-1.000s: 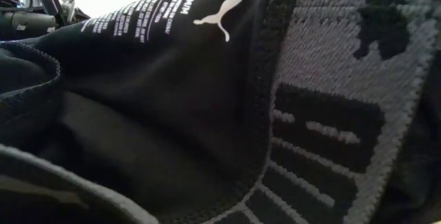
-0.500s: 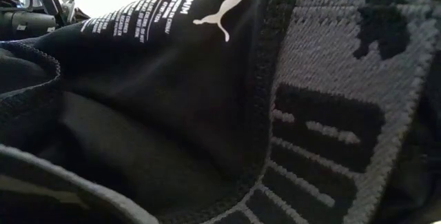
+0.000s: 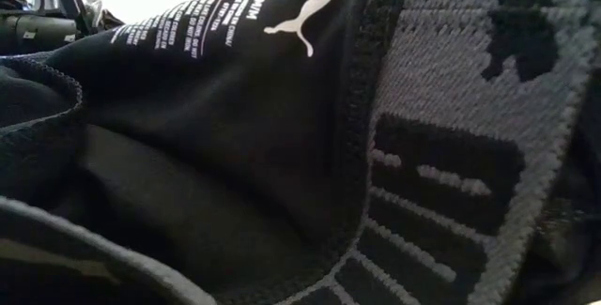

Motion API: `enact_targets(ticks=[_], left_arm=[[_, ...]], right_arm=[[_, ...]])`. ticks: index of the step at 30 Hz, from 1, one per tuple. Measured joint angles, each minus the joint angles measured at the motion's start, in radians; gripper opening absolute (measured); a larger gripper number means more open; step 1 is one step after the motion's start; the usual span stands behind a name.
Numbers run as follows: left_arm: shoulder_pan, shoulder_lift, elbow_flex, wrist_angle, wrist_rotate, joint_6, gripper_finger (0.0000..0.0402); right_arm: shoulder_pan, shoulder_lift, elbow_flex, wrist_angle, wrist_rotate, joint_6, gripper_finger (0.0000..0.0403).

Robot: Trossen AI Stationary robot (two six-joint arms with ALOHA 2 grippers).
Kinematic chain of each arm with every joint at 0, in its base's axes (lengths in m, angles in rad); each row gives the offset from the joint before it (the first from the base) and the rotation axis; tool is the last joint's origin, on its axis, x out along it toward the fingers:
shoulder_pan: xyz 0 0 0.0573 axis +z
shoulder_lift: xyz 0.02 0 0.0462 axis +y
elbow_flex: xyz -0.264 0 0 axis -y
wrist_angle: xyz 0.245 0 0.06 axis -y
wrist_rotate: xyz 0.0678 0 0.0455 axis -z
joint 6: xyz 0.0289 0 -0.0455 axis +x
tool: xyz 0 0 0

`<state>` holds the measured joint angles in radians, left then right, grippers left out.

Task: Sort clothes
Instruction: Put the bottom right white sock into the laundry bin, then put the top right white sock into the laundry bin

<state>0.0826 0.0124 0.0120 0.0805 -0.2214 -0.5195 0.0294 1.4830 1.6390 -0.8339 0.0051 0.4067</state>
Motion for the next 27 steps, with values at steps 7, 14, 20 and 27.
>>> enact_targets(ticks=[7,14,20,27], left_arm=[[0.0,0.0,0.0,0.042,-0.045,-0.234,0.0126],[0.0,0.0,0.0,0.052,-0.114,-0.239,0.0126],[0.0,0.0,0.0,0.052,-0.116,-0.281,0.0126],[0.0,0.0,0.0,0.053,-0.116,-0.284,0.0126]], right_arm=[[-0.236,0.075,0.196,0.095,0.186,-0.187,0.0012],[-0.427,0.166,0.212,0.077,0.272,-0.256,0.0046],[-0.494,0.206,0.211,0.066,0.269,-0.25,0.0156],[-0.483,0.143,0.226,-0.017,0.156,-0.228,0.02]])
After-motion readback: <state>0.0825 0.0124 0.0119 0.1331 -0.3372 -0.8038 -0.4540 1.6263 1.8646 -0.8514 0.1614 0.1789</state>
